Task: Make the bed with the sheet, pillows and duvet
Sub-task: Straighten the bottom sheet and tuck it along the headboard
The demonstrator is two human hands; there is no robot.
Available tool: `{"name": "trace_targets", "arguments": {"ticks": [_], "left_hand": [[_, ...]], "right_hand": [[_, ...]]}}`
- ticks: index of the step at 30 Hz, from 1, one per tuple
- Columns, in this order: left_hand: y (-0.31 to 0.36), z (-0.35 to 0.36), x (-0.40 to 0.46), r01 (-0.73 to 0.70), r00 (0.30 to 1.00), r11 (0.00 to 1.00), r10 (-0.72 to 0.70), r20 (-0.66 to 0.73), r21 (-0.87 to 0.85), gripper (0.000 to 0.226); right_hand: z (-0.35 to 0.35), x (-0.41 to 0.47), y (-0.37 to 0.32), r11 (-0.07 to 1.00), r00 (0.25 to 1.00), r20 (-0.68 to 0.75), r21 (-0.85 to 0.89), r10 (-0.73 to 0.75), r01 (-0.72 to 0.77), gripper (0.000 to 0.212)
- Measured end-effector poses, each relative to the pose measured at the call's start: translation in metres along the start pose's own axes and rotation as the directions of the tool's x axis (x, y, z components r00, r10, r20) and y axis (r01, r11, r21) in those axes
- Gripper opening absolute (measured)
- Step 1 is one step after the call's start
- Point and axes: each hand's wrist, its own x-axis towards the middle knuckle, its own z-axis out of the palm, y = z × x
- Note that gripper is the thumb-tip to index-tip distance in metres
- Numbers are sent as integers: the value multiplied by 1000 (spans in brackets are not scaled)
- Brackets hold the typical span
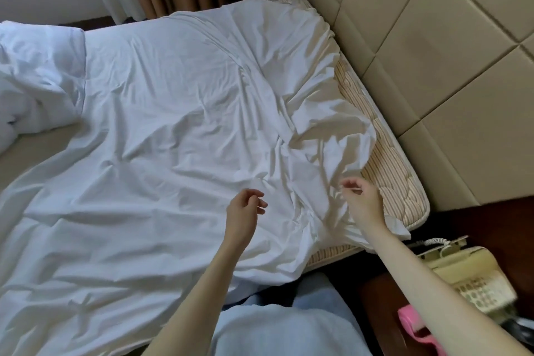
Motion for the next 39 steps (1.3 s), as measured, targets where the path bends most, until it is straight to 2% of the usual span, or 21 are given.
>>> {"name": "trace_targets", "arguments": {"ticks": [7,10,15,19,21,25,27,29,32,35,37,39], "left_hand": [[11,50,29,61,998,996,-61,-11,67,21],[2,76,42,117,993,984,-118,4,136,24],[-22,118,65,266,963,931,-271,-17,248,42],[-42,149,90,354,935,906,-350,-61,233,49],[-50,163,100,368,930,905,-359,-81,212,48],[-63,181,115,372,928,920,-365,-79,120,45],[-66,188,119,400,917,909,-395,-64,120,43],[-69,190,123,413,911,896,-407,-68,166,33],[-70,190,125,425,905,885,-417,-84,188,5],[-67,189,124,428,904,891,-425,-50,151,25],[-59,190,120,435,900,898,-433,-46,69,29],[-52,190,115,443,896,896,-442,-49,16,27]], "right_hand": [[-15,58,17,995,997,22,-74,71,-69,11],[-19,93,33,990,990,73,-78,124,-118,20],[-19,151,64,962,948,165,-78,271,-262,46],[-15,194,103,931,912,193,-106,363,-348,48],[-11,208,120,911,891,189,-74,412,-406,51],[6,221,140,834,847,172,162,503,-528,82],[17,221,141,777,814,180,243,553,-581,84],[24,220,140,773,804,216,225,554,-593,74],[26,218,133,784,777,331,146,536,-603,41],[20,217,124,785,782,333,161,527,-598,10],[13,215,118,800,815,272,194,512,-568,5],[1,211,113,821,856,165,245,490,-516,10]]}}
